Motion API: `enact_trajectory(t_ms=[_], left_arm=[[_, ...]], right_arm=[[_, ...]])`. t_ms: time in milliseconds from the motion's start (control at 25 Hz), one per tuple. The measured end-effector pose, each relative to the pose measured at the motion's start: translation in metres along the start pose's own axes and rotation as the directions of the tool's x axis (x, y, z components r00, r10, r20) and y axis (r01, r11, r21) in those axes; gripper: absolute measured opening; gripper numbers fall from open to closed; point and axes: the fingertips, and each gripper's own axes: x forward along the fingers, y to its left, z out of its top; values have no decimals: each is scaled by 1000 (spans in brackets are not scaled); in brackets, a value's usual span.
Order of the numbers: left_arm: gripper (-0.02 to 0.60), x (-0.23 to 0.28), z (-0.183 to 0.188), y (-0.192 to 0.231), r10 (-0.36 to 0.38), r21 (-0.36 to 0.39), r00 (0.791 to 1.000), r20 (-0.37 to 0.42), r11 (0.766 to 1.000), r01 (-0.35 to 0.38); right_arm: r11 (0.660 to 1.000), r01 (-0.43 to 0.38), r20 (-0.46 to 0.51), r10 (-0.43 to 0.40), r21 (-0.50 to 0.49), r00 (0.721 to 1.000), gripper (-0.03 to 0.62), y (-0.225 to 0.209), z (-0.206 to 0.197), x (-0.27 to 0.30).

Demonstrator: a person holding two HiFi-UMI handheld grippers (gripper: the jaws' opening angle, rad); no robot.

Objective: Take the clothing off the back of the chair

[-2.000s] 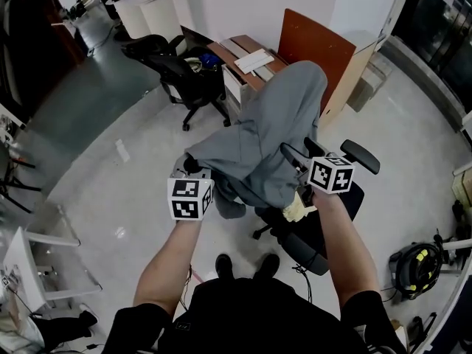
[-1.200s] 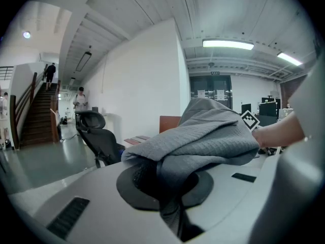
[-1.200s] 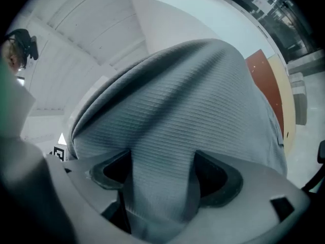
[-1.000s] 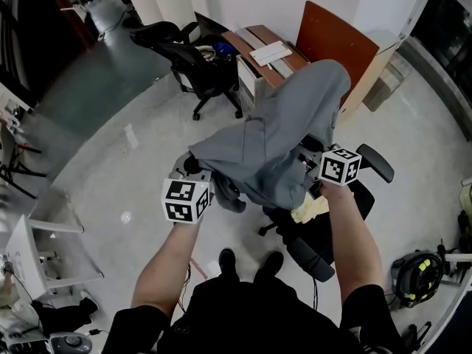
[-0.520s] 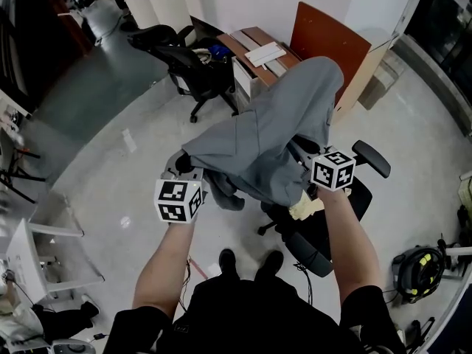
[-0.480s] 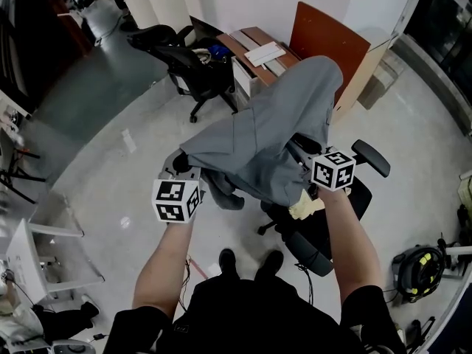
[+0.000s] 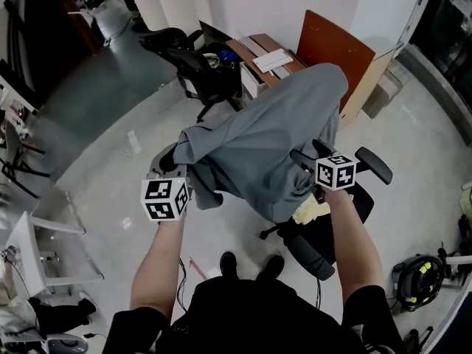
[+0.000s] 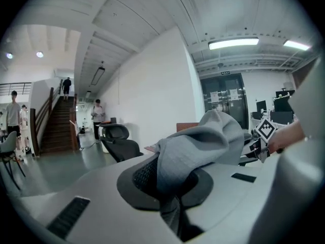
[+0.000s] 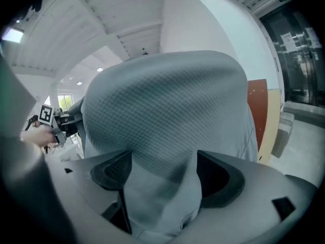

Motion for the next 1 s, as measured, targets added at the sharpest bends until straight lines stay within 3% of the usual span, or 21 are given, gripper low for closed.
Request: enact_trajectory(t_ms=[160, 360, 400, 520, 600, 680, 1000], left_arm=[[18, 2, -3, -1, 2, 10, 1000, -6, 1000, -2], [18, 8, 0, -6, 2, 36, 1000, -4, 999, -2], [18, 9, 0, -7, 0, 38, 1000, -5, 999, 0], [18, 10, -1, -9, -9, 42, 1000, -9, 999, 9], [20, 11, -2, -10, -18, 47, 1000, -12, 999, 19], [20, 14, -4, -11, -28, 48, 1000, -15, 998, 28], [20, 30, 16, -26, -98, 49, 995, 32, 994, 96]], right_arm=[[988, -17, -79, 4, -157, 997, 405, 8, -9, 23], [970, -66, -46, 57, -235, 997, 403, 22, 5, 44], [964, -80, -43, 71, -253, 997, 387, 27, 8, 47], [949, -88, -37, 80, -304, 996, 221, 38, 11, 53], [956, -55, -3, 57, -287, 998, 103, 37, 12, 51], [967, -8, 41, 19, -254, 999, 24, 32, 14, 43], [969, 152, 194, -114, -196, 974, 18, 18, 42, -24]])
